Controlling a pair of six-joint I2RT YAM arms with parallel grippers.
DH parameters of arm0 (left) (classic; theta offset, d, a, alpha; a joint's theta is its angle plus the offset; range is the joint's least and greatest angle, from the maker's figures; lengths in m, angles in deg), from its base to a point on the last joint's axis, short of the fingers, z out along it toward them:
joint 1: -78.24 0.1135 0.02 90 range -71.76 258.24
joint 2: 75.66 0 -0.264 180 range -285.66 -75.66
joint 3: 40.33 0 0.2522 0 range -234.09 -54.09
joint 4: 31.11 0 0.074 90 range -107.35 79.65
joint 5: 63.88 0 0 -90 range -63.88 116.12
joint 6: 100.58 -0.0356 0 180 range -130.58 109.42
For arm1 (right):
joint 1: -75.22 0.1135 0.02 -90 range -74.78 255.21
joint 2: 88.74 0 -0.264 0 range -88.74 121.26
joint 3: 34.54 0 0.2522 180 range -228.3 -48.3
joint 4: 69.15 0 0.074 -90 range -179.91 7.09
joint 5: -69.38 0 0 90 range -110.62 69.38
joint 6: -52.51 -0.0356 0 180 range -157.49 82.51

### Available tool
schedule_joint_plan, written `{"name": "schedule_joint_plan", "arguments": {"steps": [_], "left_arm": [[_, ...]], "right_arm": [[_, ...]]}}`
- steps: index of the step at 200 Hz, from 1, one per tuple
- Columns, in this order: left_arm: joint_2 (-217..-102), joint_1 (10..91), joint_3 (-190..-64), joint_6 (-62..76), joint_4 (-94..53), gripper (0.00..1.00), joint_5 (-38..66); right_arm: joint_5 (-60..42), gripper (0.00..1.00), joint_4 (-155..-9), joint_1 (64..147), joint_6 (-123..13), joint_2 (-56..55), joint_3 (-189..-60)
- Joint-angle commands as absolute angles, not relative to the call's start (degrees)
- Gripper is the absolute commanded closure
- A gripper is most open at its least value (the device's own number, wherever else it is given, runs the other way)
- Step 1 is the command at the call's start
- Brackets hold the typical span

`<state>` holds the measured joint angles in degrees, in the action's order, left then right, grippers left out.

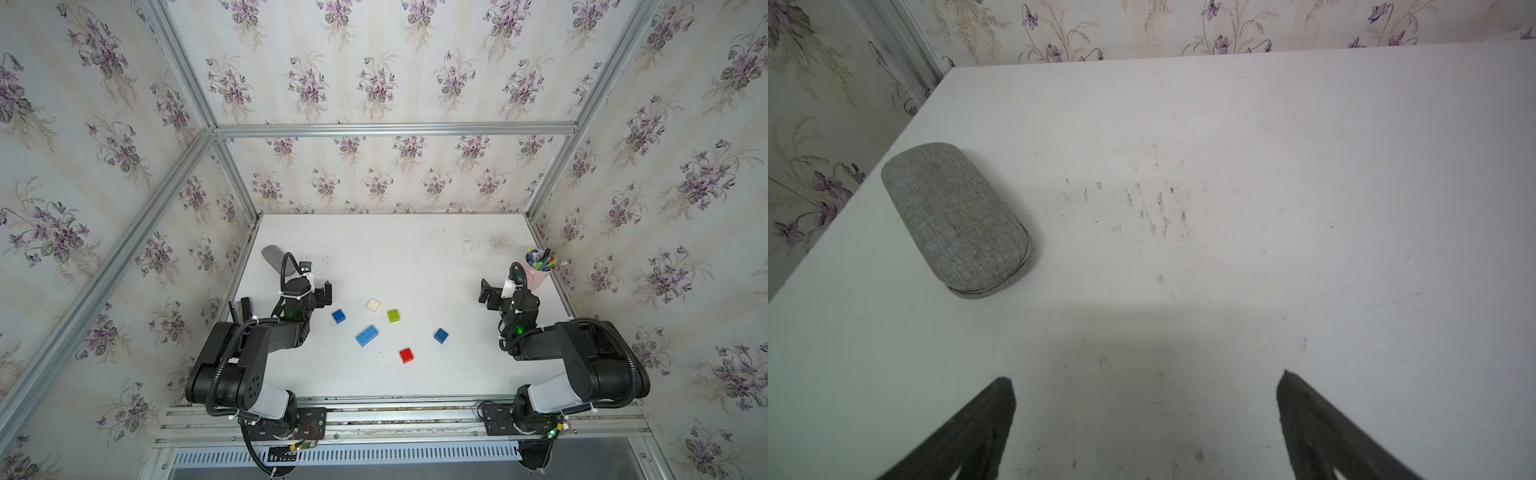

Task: Assemble the letter y with lego
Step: Move the lego brick at the center of the board.

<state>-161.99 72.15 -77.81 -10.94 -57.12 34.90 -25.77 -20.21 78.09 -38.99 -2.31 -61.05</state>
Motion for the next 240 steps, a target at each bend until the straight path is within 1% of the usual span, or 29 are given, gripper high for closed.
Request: {"name": "schedule_joint_plan", "arguments": {"steps": [1,121,133,156,173,179,194,212,223,234,240], "left_arm": [[-162.4,72.0,-78.7,-12.4,-60.6,0.00,35.4],[-162.3,72.0,-78.5,-12.3,-60.7,0.00,35.3],[-161.8,72.0,-78.9,-12.1,-60.7,0.00,36.5],[-158.0,72.0,-85.9,-11.1,-44.7,0.00,38.6],[-157.3,72.0,-89.4,-11.0,-38.2,0.00,39.0],[-155.1,72.0,-90.6,-9.9,-35.6,0.00,40.0],[-153.5,72.2,-95.2,-3.2,-27.6,0.00,42.7],[-152.7,73.0,-102.1,8.0,-14.8,0.00,42.5],[-152.9,74.5,-105.0,13.9,-9.7,0.00,37.3],[-152.9,75.6,-105.2,17.7,-8.8,0.00,29.8],[-152.7,75.6,-104.7,19.1,-9.1,0.01,26.5]], "right_arm": [[-26.1,0.00,-11.7,78.3,-38.2,-0.9,-61.6],[-26.0,0.00,-11.5,78.3,-38.2,-0.9,-61.4],[-26.1,0.00,-12.2,78.3,-38.1,-1.6,-61.8],[-25.8,0.00,-28.9,78.4,-38.2,-8.1,-68.2],[-25.1,0.00,-34.4,78.4,-40.2,-13.1,-70.5],[-25.1,0.00,-36.2,78.4,-41.7,-14.8,-71.2],[-22.5,0.00,-41.7,78.4,-44.6,-18.6,-73.8],[-19.6,0.00,-49.6,78.4,-49.9,-22.7,-77.1],[-18.4,0.00,-56.1,78.3,-55.3,-24.8,-79.1],[-19.0,0.00,-60.9,78.3,-61.8,-26.1,-79.9],[-16.5,0.00,-61.5,78.1,-62.7,-26.3,-80.0]]}}
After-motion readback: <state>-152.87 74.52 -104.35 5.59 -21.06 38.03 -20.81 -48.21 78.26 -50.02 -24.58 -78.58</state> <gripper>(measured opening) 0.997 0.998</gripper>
